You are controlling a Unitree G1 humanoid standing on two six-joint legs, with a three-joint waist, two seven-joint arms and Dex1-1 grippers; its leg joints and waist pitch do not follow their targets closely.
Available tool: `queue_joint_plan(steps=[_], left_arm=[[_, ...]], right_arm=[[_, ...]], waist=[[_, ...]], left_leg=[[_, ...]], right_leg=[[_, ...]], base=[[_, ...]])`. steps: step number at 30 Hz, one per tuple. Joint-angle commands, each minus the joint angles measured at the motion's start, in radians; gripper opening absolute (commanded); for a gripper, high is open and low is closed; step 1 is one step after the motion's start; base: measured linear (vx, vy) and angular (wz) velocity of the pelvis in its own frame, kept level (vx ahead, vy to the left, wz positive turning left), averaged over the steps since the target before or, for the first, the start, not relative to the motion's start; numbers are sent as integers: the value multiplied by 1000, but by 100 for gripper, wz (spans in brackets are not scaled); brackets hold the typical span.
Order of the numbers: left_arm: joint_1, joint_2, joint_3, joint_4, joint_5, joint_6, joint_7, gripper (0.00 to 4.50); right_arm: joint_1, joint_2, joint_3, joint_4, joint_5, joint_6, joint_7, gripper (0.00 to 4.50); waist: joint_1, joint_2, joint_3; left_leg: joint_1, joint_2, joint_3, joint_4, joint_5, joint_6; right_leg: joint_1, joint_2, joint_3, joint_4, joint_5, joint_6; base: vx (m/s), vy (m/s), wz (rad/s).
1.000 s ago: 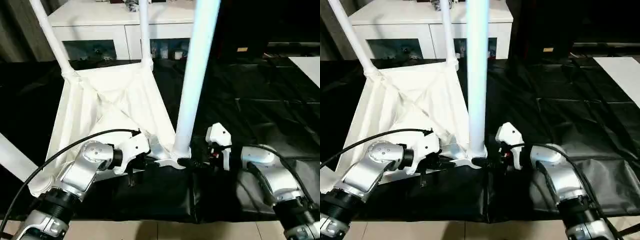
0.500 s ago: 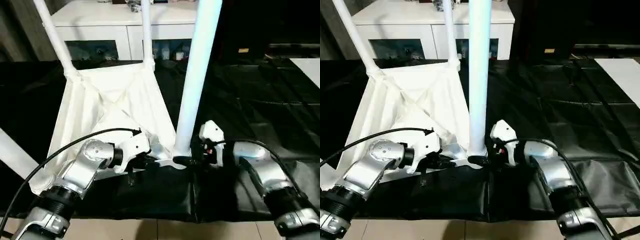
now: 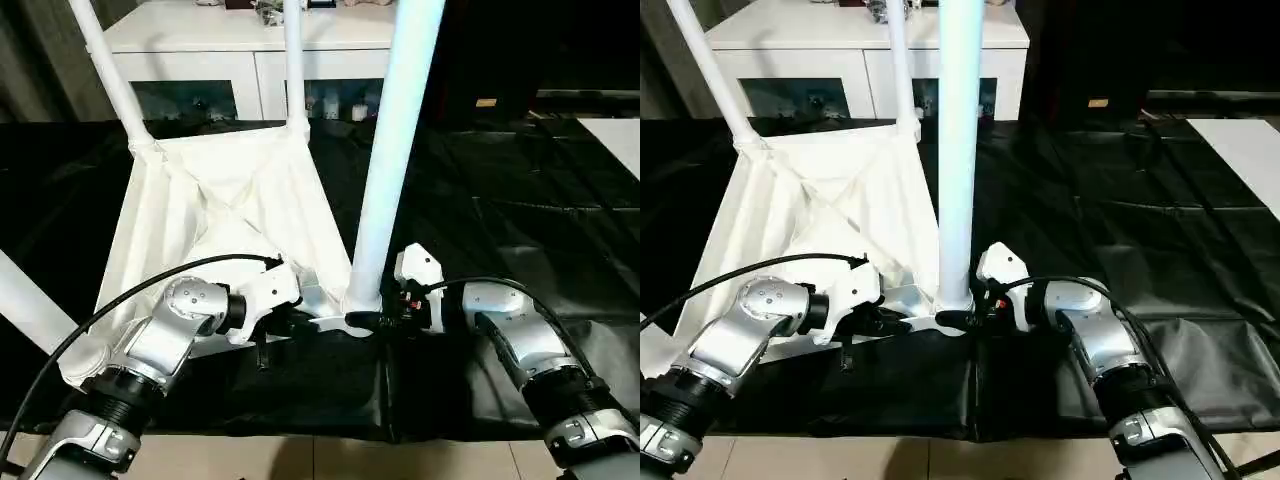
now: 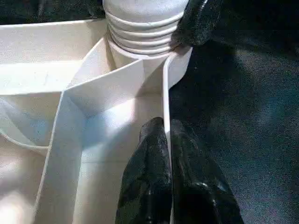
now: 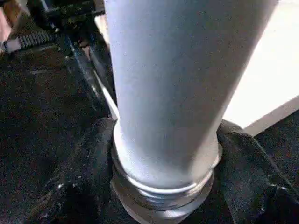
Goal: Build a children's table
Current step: Rotate leg to tighten
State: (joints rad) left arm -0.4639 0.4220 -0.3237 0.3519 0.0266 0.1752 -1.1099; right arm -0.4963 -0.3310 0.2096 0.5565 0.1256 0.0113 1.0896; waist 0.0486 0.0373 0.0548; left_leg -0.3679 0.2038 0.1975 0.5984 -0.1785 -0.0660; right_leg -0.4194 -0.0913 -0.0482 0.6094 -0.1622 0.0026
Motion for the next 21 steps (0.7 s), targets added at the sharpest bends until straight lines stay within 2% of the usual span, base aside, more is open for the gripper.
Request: queue_joint_plan(steps=[1, 2, 4, 6, 7, 8, 9, 10, 11, 12, 14, 15, 16, 17, 19, 21], left_arm=[[-20, -30, 26, 19, -9, 10, 57, 0], [-21, -33, 27, 21, -9, 11, 61, 0], [-43, -89, 42, 58, 0, 58, 147, 0], [-56, -110, 43, 78, 13, 68, 188, 0], [-68, -125, 42, 94, 27, 73, 220, 0], [-82, -142, 43, 113, 40, 79, 259, 0], [-110, -182, 51, 150, 59, 99, 344, 0], [-126, -206, 59, 169, 65, 118, 391, 0], [-136, -222, 63, 181, 67, 131, 420, 0], [-148, -240, 69, 197, 75, 148, 468, 0], [-170, -274, 67, 239, 104, 145, 557, 0], [-178, -287, 64, 256, 117, 139, 588, 0], [-179, -289, 62, 258, 118, 138, 589, 0], [-182, -301, 52, 271, 124, 124, 589, 0], [-173, -295, 38, 258, 122, 100, 543, 0], [-165, -285, 30, 244, 121, 86, 510, 0]], right_arm=[[-17, 40, -68, 17, 35, 36, -122, 272], [-16, 42, -70, 17, 35, 39, -128, 272], [3, 94, -97, 18, 34, 74, -244, 272], [10, 117, -104, 13, 26, 93, -299, 272], [14, 132, -105, 11, 12, 101, -345, 272], [18, 149, -106, 11, -6, 109, -401, 272], [24, 182, -110, 11, -38, 130, -507, 272], [28, 198, -108, 11, -66, 136, -574, 272], [30, 210, -108, 13, -87, 139, -617, 272], [33, 223, -108, 13, -107, 145, -665, 272], [40, 258, -103, 11, -145, 139, -757, 272], [43, 272, -98, 9, -158, 132, -782, 272], [43, 272, -92, 8, -162, 127, -780, 272], [48, 280, -63, -7, -170, 86, -749, 272], [57, 283, -76, -41, -126, 65, -704, 272], [60, 280, -88, -59, -103, 55, -683, 328]], waist=[[5, -21, -69], [3, -21, -68], [-1, -21, -67], [-1, -23, -69], [-3, -22, -68], [-3, -22, -66], [-3, -21, -68], [-5, -20, -64], [-3, -22, -66], [-5, -23, -66], [-3, -21, -66], [-3, -23, -67], [-2, -24, -67], [0, -20, -67], [2, -19, -69], [5, -17, -72]], left_leg=[[5, 16, -11, -69, -245, 50], [5, 15, -10, -69, -247, 47], [6, 14, -11, -71, -253, 34], [5, 13, -14, -71, -253, 30], [4, 13, -13, -72, -251, 31], [8, 12, -12, -71, -259, 27], [6, 11, -13, -72, -257, 23], [10, 10, -10, -72, -269, 13], [14, 8, -11, -72, -273, 9], [7, 8, -14, -74, -269, 7], [12, 6, -13, -73, -288, 11], [10, 5, -14, -74, -290, 14], [8, 5, -15, -75, -288, 18], [8, 5, -16, -75, -291, 20], [5, 5, -17, -76, -288, 36], [6, 6, -16, -75, -279, 47]], right_leg=[[51, -38, 29, -74, -291, -224], [50, -37, 29, -75, -300, -221], [48, -38, 30, -77, -326, -209], [52, -39, 29, -78, -338, -200], [50, -38, 30, -80, -339, -197], [46, -37, 30, -85, -355, -188], [49, -38, 30, -83, -353, -185], [40, -33, 31, -88, -373, -178], [42, -35, 30, -91, -386, -173], [46, -37, 29, -89, -390, -168], [41, -36, 30, -94, -406, -157], [42, -35, 30, -95, -413, -149], [44, -36, 30, -96, -410, -144], [43, -36, 30, -96, -409, -142], [46, -36, 31, -95, -376, -145], [46, -36, 32, -92, -341, -156]], base=[[0, 0, 0], [0, 0, 0], [0, 0, 0], [0, 0, 0], [0, 0, 0], [0, 0, 0], [0, 0, 0], [0, 0, 0], [0, 0, 0], [0, 0, 0], [0, 0, 0], [0, 0, 0], [0, 0, 0], [0, 0, 0], [0, 0, 0], [0, 0, 0]])
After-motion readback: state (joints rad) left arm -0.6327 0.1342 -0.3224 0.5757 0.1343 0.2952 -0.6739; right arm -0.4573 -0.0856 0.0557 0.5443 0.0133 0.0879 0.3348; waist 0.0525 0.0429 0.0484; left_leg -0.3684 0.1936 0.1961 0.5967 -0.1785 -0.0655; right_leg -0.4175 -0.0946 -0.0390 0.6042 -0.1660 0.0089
